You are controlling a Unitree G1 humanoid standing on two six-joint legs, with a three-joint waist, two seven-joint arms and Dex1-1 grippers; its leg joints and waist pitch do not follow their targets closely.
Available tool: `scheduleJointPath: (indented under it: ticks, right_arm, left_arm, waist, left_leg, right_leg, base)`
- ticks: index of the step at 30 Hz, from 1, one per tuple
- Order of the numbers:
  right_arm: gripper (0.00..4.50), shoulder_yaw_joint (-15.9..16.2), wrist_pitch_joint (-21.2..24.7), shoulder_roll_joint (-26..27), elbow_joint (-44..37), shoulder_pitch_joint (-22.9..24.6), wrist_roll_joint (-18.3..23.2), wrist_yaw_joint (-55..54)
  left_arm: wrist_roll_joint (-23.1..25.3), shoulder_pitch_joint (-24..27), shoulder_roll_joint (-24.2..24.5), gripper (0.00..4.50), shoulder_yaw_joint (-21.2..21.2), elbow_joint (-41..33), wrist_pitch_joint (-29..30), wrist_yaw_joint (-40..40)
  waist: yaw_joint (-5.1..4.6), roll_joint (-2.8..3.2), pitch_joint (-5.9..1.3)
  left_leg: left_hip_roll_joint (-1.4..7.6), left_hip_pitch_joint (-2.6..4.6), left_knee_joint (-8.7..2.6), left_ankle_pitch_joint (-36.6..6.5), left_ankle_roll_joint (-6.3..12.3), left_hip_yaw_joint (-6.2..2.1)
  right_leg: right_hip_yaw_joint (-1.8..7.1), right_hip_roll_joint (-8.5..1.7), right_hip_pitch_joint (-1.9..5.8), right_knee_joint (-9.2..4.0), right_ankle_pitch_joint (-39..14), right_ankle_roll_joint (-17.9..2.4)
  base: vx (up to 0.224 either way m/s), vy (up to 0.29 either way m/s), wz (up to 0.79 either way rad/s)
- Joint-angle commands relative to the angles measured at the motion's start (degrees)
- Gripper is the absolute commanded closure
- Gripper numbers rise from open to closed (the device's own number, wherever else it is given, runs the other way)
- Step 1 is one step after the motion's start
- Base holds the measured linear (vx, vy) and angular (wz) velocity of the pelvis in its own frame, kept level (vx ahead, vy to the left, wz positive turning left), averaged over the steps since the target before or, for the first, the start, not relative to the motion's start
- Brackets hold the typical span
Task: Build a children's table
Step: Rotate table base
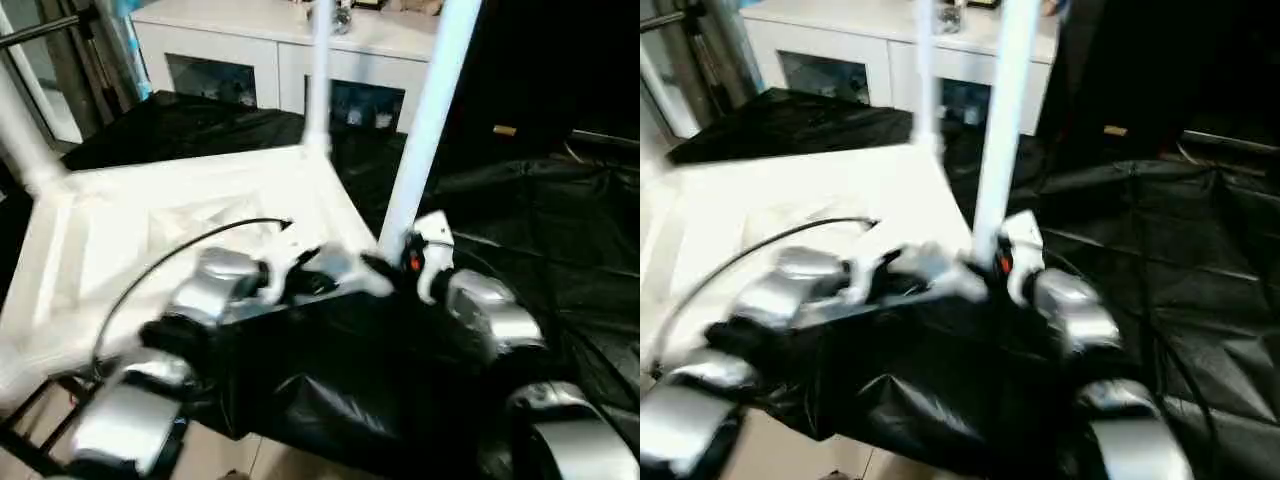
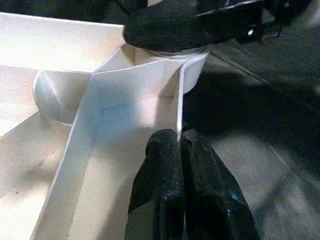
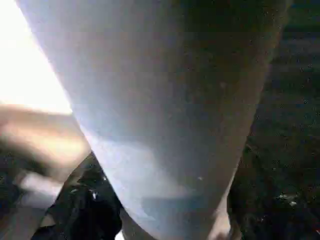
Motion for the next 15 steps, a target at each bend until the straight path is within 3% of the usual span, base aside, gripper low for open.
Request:
scheduleJointPath:
  ticks: [1,3,4,6,8,10,11,15]
  right_arm:
    - [2.03,3.1,1.4,3.7,4.5,1.4,-3.0,-3.8]
    - [2.03,2.9,0.6,5.2,5.4,0.8,-3.3,-6.2]
    - [2.03,2.9,-0.3,5.8,5.7,0.5,-3.6,-6.6]
    - [1.47,2.9,-0.8,6.2,5.9,0.4,-3.6,-6.3]
    - [1.56,2.5,-2.2,6.5,6.8,-0.2,-3.3,-6.1]
    - [1.10,1.8,-2.8,5.8,6.7,-0.3,-2.3,-4.9]
    - [1.02,1.8,-3.3,5.2,6.6,-0.3,-2.3,-4.6]
    - [1.00,2.0,-5.4,1.2,3.9,0.9,-2.8,0.0]
  left_arm:
    - [-0.5,-3.3,-2.8,4.50,1.9,0.8,-0.2,7.1]
    - [-0.3,-4.1,-4.4,4.50,2.0,1.9,-0.8,8.9]
    - [-0.2,-4.3,-4.9,4.50,1.7,2.4,-1.3,9.2]
    - [0.1,-4.5,-5.2,4.50,1.4,2.8,-1.8,9.6]
    - [0.9,-4.9,-5.4,4.50,0.8,4.0,-3.0,9.9]
    - [1.4,-4.9,-5.1,4.50,0.5,4.6,-4.0,9.6]
    - [1.6,-4.9,-5.0,4.50,0.3,5.0,-4.6,9.5]
    - [1.9,-4.9,-4.6,4.50,0.1,6.1,-6.1,9.2]
  waist:
    - [0.06,-0.05,-2.99]
    - [0.17,-0.02,-2.97]
    - [0.28,0.07,-3.07]
    - [0.29,0.09,-3.08]
    - [0.27,0.16,-3.18]
    - [0.25,0.06,-3.08]
    - [0.26,0.27,-3.11]
    - [0.32,-0.15,-2.98]
  left_leg:
    - [0.92,0.64,-4.03,-15.8,-0.30,0.05]
    - [0.87,0.73,-3.96,-15.3,0.06,0.22]
    - [0.85,0.45,-3.95,-14.5,0.07,0.15]
    - [0.86,0.45,-3.94,-14.6,0.33,0.16]
    - [0.87,0.49,-3.95,-14.6,0.69,0.11]
    - [0.87,0.37,-4.01,-14.7,1.04,0.10]
    - [0.91,0.44,-3.97,-14.8,1.14,0.10]
    - [0.92,0.44,-3.97,-15.7,1.46,0.20]
  right_leg:
    - [2.09,-2.67,2.27,-5.14,-16.7,-10.4]
    - [2.17,-2.63,2.03,-5.17,-15.6,-10.6]
    - [2.08,-2.63,2.29,-4.95,-14.4,-10.6]
    - [2.06,-2.59,2.36,-4.94,-13.7,-10.6]
    - [2.04,-2.57,2.38,-4.84,-12.4,-10.8]
    - [2.01,-2.56,2.54,-4.87,-12.2,-10.9]
    - [2.03,-2.58,2.49,-4.83,-12.0,-11.2]
    - [2.00,-2.59,2.56,-5.05,-12.8,-11.2]
  base:
    - [0.000,0.000,0.00]
    - [0.000,0.000,0.00]
    - [0.000,0.000,0.00]
    - [0.000,0.000,0.00]
    - [0.000,0.000,0.00]
    - [0.000,0.000,0.00]
    - [0.000,0.000,0.00]
    - [0.000,0.000,0.00]
